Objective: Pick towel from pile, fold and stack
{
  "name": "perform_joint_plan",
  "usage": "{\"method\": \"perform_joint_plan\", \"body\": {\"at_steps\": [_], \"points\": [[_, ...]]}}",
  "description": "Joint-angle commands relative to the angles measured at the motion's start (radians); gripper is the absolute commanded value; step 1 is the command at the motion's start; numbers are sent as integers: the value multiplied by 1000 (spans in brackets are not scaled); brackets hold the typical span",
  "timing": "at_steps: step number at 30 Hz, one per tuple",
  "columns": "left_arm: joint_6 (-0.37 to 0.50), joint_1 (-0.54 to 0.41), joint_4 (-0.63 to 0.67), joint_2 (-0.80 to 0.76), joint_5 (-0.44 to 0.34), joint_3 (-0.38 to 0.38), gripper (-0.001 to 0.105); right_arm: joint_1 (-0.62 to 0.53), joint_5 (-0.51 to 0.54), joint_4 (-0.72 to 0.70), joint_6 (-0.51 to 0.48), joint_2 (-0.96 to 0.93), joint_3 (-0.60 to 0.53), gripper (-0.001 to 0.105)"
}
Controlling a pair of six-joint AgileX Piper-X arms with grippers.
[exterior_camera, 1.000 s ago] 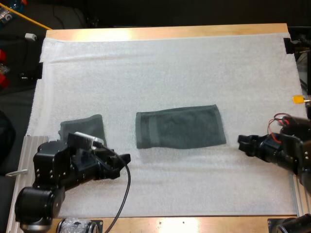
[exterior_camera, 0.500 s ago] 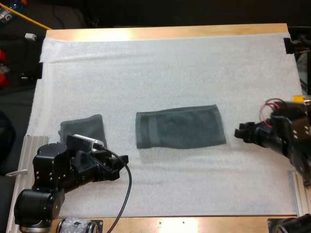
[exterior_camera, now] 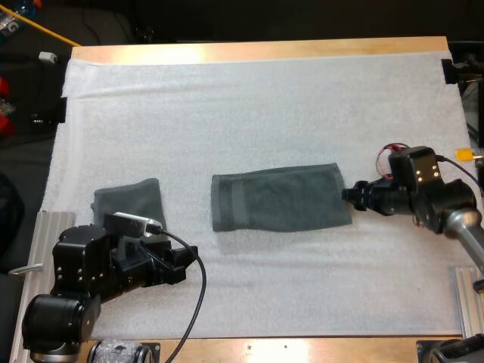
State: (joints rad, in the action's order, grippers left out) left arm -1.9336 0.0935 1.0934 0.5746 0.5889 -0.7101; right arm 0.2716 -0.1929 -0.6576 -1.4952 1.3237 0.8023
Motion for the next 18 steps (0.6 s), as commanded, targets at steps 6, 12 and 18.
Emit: {"method": "perform_joint_plan", "body": {"at_steps": [6, 12, 18], "points": [[4, 8, 7, -3, -12, -6, 59, -109, -175, 34, -12, 100, 5, 56], [2, 8, 7, -3, -17, -6, 59, -129, -245, 79, -12, 175, 5, 56], [2, 8, 7, -3, -17, -6, 59, -129, -284, 104, -9, 248, 5, 56]]}}
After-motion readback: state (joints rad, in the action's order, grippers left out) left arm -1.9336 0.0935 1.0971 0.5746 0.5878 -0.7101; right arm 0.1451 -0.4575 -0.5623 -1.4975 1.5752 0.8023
